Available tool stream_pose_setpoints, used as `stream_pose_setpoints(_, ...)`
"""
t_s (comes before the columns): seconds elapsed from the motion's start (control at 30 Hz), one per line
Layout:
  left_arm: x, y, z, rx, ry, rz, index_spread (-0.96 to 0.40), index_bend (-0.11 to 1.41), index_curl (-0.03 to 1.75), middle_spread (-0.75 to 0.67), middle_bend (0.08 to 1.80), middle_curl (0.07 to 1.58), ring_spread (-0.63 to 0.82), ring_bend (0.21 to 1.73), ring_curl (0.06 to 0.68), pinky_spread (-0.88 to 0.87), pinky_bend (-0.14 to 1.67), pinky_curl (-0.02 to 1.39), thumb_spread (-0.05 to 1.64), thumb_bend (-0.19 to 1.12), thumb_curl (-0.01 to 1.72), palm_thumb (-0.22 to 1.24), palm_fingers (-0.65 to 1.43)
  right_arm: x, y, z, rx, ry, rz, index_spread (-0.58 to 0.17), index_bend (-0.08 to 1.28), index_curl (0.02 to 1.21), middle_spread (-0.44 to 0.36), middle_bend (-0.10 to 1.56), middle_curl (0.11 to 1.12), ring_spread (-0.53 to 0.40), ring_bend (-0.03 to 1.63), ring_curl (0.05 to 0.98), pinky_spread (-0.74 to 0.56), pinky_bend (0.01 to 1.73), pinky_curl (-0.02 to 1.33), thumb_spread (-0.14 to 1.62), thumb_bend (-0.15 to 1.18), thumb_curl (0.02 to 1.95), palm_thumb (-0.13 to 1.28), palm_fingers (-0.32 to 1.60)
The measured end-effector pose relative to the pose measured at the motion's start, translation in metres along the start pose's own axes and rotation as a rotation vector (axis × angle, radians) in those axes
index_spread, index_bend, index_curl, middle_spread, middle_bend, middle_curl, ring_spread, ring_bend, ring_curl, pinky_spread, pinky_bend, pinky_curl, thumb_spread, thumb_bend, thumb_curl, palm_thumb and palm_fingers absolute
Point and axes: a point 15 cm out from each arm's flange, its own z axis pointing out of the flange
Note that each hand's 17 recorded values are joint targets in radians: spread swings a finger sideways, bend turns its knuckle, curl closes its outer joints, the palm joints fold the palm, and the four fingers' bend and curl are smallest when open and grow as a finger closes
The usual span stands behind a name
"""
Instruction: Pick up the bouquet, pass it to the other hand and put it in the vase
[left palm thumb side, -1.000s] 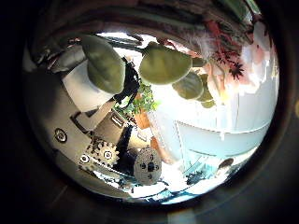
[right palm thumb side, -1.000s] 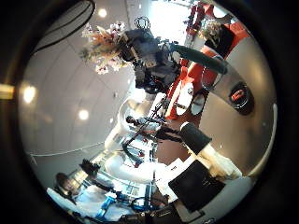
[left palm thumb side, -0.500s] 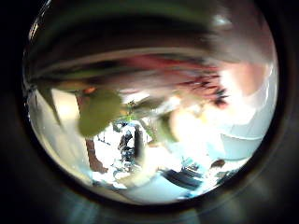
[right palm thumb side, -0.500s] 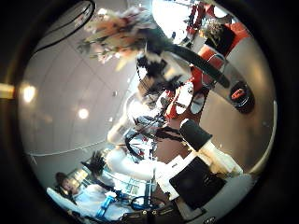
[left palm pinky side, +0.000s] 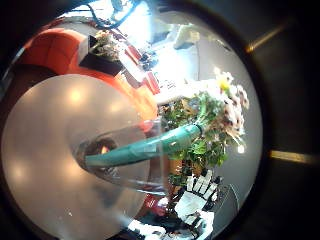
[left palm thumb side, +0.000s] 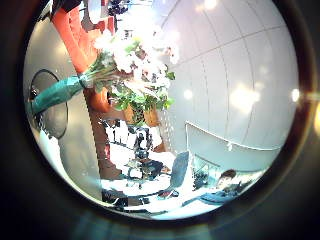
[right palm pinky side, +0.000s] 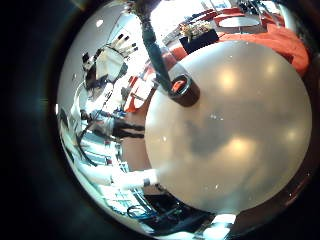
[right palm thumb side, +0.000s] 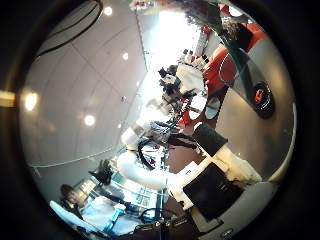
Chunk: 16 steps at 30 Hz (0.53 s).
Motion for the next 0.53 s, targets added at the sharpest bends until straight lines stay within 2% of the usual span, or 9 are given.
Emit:
stream_pose_setpoints(0.3, 0.059, 0.066, -0.002, -0.032, -0.009, 0.082, 0.14, 0.13, 0.28, 0.58, 0.17, 0.26, 0.64, 0.47, 0.172, 0.58, 0.18, 0.34, 0.89, -0.03, 0.34, 0.12, -0.14, 0.001, 0.001, -0.001, -0.002, 0.005, -0.003, -0.302, 0.19, 0.36, 0.048, 0.17, 0.28, 0.15, 0.24, 0.258, 0.36, 0.26, 0.3, 0.95, -0.02, 0.57, 0.8, 0.17)
stream_pose_setpoints(0.43, 0.077, 0.098, 0.001, -0.028, -0.032, 0.081, 0.14, 0.14, 0.27, 0.57, 0.17, 0.25, 0.64, 0.45, 0.173, 0.58, 0.18, 0.32, 0.89, -0.03, 0.34, 0.13, -0.11, 0.001, 0.002, 0.001, -0.009, 0.004, -0.009, -0.304, 0.19, 0.36, 0.04, 0.18, 0.28, 0.149, 0.24, 0.257, 0.35, 0.25, 0.3, 0.95, -0.02, 0.57, 0.81, 0.18)
stream_pose_setpoints(0.53, 0.075, 0.116, -0.001, -0.034, -0.076, 0.059, 0.15, 0.15, 0.27, 0.56, 0.17, 0.25, 0.65, 0.44, 0.172, 0.58, 0.18, 0.3, 0.9, -0.03, 0.34, 0.13, -0.1, -0.002, 0.004, 0.007, -0.024, -0.003, -0.013, -0.304, 0.19, 0.36, 0.036, 0.18, 0.28, 0.149, 0.23, 0.257, 0.35, 0.24, 0.3, 0.95, -0.02, 0.58, 0.81, 0.18)
